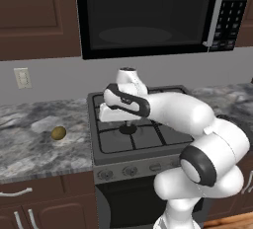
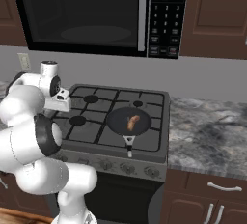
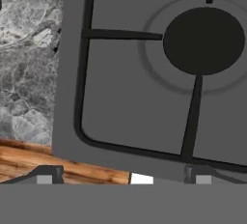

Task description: Put the potato and potato in the pan. Then turn on the front right burner and set the heat to medium.

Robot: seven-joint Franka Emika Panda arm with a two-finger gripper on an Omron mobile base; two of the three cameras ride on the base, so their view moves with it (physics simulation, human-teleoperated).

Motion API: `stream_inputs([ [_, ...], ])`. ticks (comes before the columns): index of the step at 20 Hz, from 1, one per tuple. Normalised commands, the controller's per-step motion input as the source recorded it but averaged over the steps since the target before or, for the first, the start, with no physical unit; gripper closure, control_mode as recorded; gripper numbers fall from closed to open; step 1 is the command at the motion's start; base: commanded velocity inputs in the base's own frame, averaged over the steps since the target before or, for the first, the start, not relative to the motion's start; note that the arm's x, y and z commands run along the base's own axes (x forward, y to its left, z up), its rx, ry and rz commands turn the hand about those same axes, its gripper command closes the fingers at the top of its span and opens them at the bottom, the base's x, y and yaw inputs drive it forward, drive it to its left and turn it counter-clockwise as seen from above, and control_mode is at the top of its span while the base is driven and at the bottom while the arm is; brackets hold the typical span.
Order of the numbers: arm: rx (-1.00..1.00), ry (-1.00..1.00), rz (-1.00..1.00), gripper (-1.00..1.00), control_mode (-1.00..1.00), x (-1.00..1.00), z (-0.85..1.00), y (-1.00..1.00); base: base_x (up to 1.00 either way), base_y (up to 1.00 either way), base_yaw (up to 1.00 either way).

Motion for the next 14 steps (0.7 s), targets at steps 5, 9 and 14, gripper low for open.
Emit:
stream_inputs([
  [5, 0.0, -0.01, 0.0, -1.0, -1.0, -0.12, 0.0, 0.93, 0.0, 0.0, 0.0],
  [9, 0.0, -0.02, 0.0, -1.0, -1.0, -0.01, 0.07, 0.95, 0.0, 0.0, 0.0],
  [14, 0.0, -0.02, 0.0, -1.0, -1.0, 0.0, 0.03, 0.86, 0.0, 0.0, 0.0],
])
